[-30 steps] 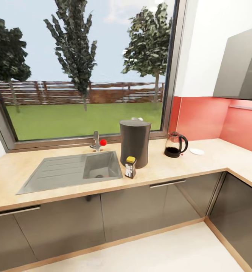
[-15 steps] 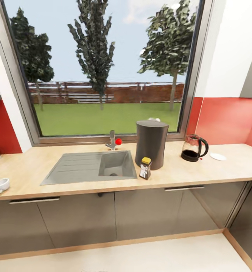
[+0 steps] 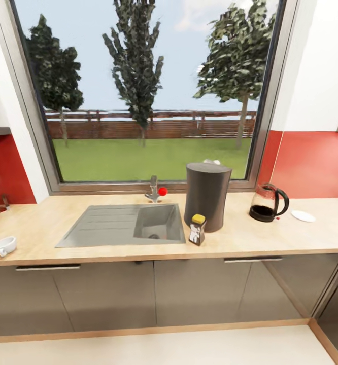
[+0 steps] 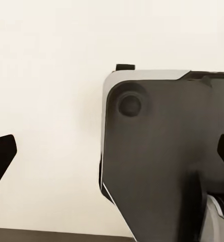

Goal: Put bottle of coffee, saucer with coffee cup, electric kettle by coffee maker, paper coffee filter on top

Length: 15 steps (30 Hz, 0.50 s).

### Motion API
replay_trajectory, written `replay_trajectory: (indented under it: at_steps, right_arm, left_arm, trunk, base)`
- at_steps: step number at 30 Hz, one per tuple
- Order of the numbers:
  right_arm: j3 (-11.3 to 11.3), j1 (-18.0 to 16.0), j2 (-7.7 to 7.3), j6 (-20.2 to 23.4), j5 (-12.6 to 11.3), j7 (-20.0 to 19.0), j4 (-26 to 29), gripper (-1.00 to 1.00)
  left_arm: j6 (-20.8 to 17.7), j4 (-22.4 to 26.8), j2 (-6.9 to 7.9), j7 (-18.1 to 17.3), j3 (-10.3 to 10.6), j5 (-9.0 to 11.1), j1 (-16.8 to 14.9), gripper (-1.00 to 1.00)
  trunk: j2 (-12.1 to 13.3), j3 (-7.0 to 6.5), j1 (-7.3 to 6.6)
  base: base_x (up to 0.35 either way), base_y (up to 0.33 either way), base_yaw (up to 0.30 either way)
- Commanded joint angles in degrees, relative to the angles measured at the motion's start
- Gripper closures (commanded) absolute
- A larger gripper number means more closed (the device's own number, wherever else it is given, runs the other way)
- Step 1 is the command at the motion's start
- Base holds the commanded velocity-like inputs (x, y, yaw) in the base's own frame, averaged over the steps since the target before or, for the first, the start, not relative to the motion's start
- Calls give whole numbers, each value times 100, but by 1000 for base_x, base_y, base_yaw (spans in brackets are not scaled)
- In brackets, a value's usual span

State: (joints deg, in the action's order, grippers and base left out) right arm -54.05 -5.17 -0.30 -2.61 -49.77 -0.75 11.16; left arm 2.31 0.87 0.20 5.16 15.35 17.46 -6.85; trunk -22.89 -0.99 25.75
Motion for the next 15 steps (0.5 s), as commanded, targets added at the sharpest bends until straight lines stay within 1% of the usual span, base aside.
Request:
replay_trajectory:
  at_steps: [1,3,5,10,11,15]
  right_arm:
    - [-44,-2,-9,-81,-44,-3,14,-100]
    - [-49,-2,-26,-305,-15,2,7,-100]
    - [-53,-2,-33,-369,-8,3,0,-100]
    - [-58,-2,-44,-441,-2,4,-7,-100]
    - [-54,-2,-81,-442,0,4,-8,-100]
    - [-53,-2,-91,-446,2,4,-10,-100]
  left_arm:
    - [15,-1,-5,17,48,52,-1,-100]
    - [15,-2,-4,13,47,50,-1,-100]
    - [15,-5,6,14,47,45,-1,-100]
    - [12,-8,40,20,43,45,0,-100]
    - [18,-4,31,20,46,108,0,-100]
    - [23,0,13,20,45,130,-1,-100]
  trunk:
    - [-3,2,3]
    - [-3,2,3]
    - [-3,2,3]
    - [-3,2,3]
    - [-3,2,3]
    - [-3,2,3]
  base:
    - [107,-254,0]
    - [87,-258,0]
    - [49,-262,0]
    - [15,-265,0]
    - [1,-266,0]
    - [0,-267,0]
